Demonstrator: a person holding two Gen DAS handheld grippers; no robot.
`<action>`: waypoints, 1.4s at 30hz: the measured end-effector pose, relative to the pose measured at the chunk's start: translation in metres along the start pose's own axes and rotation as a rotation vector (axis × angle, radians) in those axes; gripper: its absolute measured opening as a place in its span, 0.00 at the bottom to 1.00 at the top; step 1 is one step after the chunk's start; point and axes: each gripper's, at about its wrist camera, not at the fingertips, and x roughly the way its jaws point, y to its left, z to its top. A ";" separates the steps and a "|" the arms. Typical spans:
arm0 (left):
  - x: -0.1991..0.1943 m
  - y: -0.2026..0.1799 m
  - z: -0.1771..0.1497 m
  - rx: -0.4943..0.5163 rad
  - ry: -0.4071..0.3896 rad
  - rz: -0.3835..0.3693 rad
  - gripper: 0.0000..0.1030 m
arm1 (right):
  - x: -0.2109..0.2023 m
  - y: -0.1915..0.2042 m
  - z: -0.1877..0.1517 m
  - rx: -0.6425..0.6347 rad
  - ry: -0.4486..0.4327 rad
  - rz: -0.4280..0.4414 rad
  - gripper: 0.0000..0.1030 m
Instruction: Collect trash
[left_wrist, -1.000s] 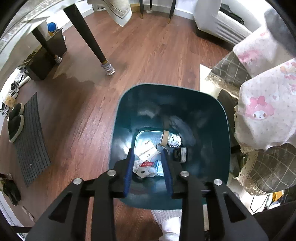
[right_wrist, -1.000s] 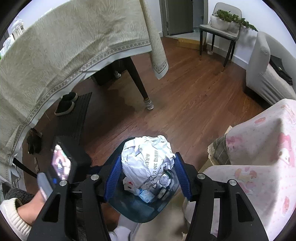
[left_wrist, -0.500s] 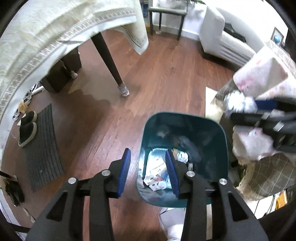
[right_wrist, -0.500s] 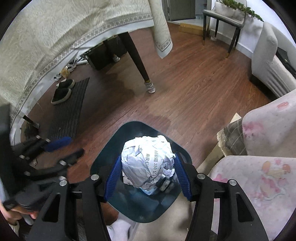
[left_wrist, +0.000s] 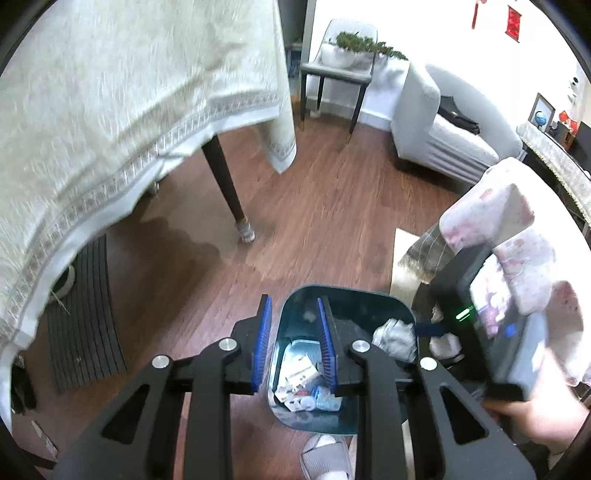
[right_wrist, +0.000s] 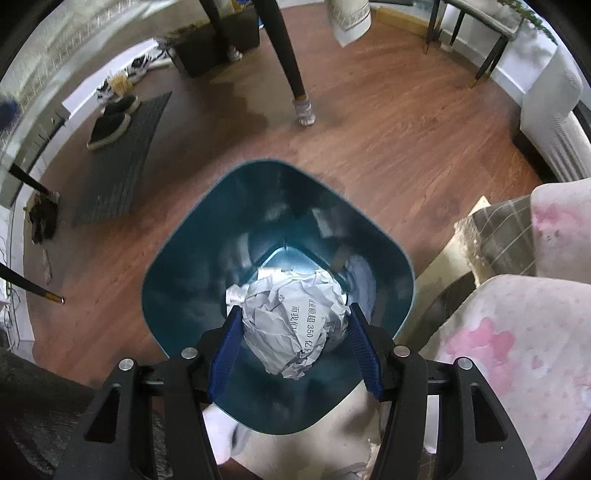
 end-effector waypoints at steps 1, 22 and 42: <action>-0.007 -0.002 0.003 0.007 -0.018 0.003 0.26 | 0.000 0.000 -0.001 0.005 -0.002 0.006 0.57; -0.077 -0.029 0.038 -0.019 -0.170 -0.078 0.44 | -0.057 0.002 -0.026 -0.031 -0.133 0.025 0.70; -0.160 -0.072 0.024 0.046 -0.385 -0.037 0.92 | -0.273 -0.042 -0.072 0.068 -0.580 -0.084 0.80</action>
